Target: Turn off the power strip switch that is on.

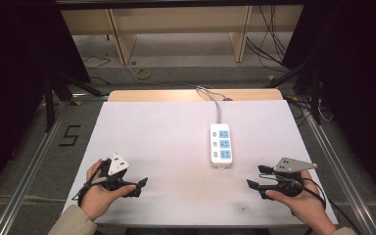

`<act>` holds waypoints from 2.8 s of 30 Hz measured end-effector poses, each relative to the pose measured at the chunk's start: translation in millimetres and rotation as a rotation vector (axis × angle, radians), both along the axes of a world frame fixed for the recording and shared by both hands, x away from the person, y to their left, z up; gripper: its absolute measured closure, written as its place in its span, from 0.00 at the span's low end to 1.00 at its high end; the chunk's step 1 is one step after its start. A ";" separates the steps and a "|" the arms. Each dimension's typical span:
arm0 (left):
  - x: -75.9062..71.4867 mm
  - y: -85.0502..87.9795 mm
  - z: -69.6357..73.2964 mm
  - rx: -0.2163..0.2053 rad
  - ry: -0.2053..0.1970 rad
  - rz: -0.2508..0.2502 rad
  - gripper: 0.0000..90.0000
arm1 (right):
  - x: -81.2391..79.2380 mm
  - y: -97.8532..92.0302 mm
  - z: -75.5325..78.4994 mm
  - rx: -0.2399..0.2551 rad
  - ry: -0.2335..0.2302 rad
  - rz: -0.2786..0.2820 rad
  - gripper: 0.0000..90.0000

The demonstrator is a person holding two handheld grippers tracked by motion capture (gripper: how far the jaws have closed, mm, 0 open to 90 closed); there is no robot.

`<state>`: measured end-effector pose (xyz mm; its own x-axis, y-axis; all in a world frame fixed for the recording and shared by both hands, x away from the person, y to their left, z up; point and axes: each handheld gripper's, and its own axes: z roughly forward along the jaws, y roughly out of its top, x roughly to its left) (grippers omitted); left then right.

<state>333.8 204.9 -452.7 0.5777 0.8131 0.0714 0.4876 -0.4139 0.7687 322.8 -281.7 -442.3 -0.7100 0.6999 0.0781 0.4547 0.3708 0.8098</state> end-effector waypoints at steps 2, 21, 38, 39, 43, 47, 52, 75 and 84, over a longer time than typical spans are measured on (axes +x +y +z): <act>-0.4 0.2 0.1 0.006 -0.001 -0.002 0.00 | -0.4 0.8 1.0 0.000 0.000 -0.003 0.39; 1.8 -0.8 -1.7 0.013 0.005 0.006 0.02 | 13.4 13.3 13.9 -0.044 -0.038 -0.039 0.90; 3.2 -2.1 -2.9 0.003 0.010 0.006 0.02 | 40.4 30.5 23.2 -0.066 -0.023 -0.073 1.00; 3.4 -2.3 -3.1 0.001 0.011 0.004 0.02 | 42.3 32.0 23.8 -0.066 -0.020 -0.073 1.00; 3.5 -3.0 -3.4 0.001 0.011 0.006 0.03 | 50.4 37.8 24.1 -0.076 -0.002 -0.076 1.00; 4.0 -4.6 -3.6 -0.001 0.013 0.004 0.03 | 57.4 43.4 24.9 -0.081 0.013 -0.073 1.00; 4.1 -4.9 -4.0 0.007 0.015 -0.002 0.03 | 65.0 51.1 26.2 -0.093 0.031 -0.074 1.00; 5.1 -5.5 -3.2 0.006 0.012 -0.007 0.03 | 88.2 71.8 26.8 -0.115 0.080 -0.072 1.00; 5.2 -5.2 -3.1 0.006 0.011 -0.005 0.03 | 95.2 76.8 27.5 -0.121 0.080 -0.081 1.00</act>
